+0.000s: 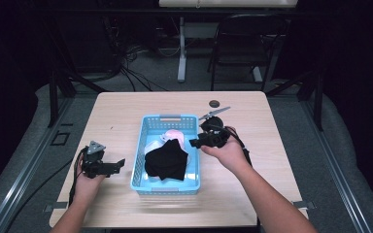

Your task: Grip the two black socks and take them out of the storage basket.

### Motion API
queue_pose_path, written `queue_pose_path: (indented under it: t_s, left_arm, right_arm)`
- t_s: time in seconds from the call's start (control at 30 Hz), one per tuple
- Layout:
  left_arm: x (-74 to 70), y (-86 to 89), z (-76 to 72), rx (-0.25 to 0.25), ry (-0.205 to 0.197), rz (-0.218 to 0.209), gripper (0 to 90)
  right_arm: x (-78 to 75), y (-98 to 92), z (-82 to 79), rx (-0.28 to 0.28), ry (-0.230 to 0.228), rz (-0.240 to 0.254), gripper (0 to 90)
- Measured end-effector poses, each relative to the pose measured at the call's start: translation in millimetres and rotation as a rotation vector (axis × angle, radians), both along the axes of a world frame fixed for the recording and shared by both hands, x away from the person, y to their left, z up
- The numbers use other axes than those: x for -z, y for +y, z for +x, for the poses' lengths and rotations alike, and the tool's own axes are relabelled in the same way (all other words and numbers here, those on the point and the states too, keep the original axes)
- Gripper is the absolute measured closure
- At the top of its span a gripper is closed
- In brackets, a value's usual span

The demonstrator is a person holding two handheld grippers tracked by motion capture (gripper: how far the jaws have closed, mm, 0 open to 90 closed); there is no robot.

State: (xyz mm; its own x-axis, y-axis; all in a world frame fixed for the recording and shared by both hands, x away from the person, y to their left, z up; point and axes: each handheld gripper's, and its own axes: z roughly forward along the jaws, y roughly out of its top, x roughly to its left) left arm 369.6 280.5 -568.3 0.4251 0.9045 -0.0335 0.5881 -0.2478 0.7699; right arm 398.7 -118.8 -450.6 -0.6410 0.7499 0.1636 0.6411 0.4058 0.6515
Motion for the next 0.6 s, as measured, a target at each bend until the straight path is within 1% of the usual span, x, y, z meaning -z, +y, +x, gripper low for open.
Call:
queue_pose_path:
  t_s: [0.03, 0.07, 0.1, 0.17, 0.2, 0.23, 0.27, 0.3, 0.37, 0.5, 0.57, 0.6]
  left_arm:
    - [-0.1, -0.2, 0.0, 0.001, 0.0, 0.0, 0.3]
    - [-0.1, -0.2, 0.0, 0.001, 0.0, 0.0, 0.3]
    - [-0.3, -0.1, 0.0, 0.005, 0.001, 0.004, 0.3]
    - [-0.4, 0.0, -0.1, 0.007, 0.002, 0.006, 0.3]
    - [-0.4, 0.0, -0.1, 0.007, 0.002, 0.006, 0.3]
    - [-0.3, -0.3, -0.1, 0.004, 0.001, 0.002, 0.3]
    - [-0.3, -0.3, -0.1, 0.004, 0.001, 0.002, 0.3]
    - [-0.5, 0.0, 0.0, 0.005, 0.001, 0.004, 0.3]
    - [-0.3, 0.1, 0.2, 0.006, 0.0, 0.002, 0.3]
    - [-0.4, -0.2, 0.1, 0.004, 0.002, 0.002, 0.3]
    - [-0.5, -0.4, 0.1, 0.006, 0.0, 0.0, 0.3]
    - [-0.6, -0.3, 0.1, 0.006, 0.001, -0.001, 0.3]
  right_arm:
    - [0.6, 8.3, 4.0, -0.012, 0.003, -0.004, 55.3]
    - [0.6, 8.3, 4.0, -0.012, 0.003, -0.004, 55.3]
    - [2.3, 17.1, 7.8, -0.02, 0.017, -0.004, 56.1]
    - [4.2, 23.7, 10.5, -0.028, 0.019, -0.013, 56.8]
    - [4.2, 23.7, 10.5, -0.028, 0.019, -0.013, 56.8]
    - [6.8, 30.4, 13.2, -0.036, 0.023, -0.02, 57.7]
    - [6.8, 30.4, 13.2, -0.036, 0.023, -0.02, 57.7]
    - [8.7, 35.6, 15.5, -0.044, 0.03, -0.029, 58.9]
    - [10.6, 39.3, 17.3, -0.046, 0.034, -0.034, 59.3]
    - [13.2, 43.2, 19.0, -0.047, 0.047, -0.044, 60.9]
    - [17.1, 46.2, 20.3, -0.058, 0.067, -0.051, 62.9]
    - [18.3, 47.2, 20.1, -0.054, 0.069, -0.051, 63.1]
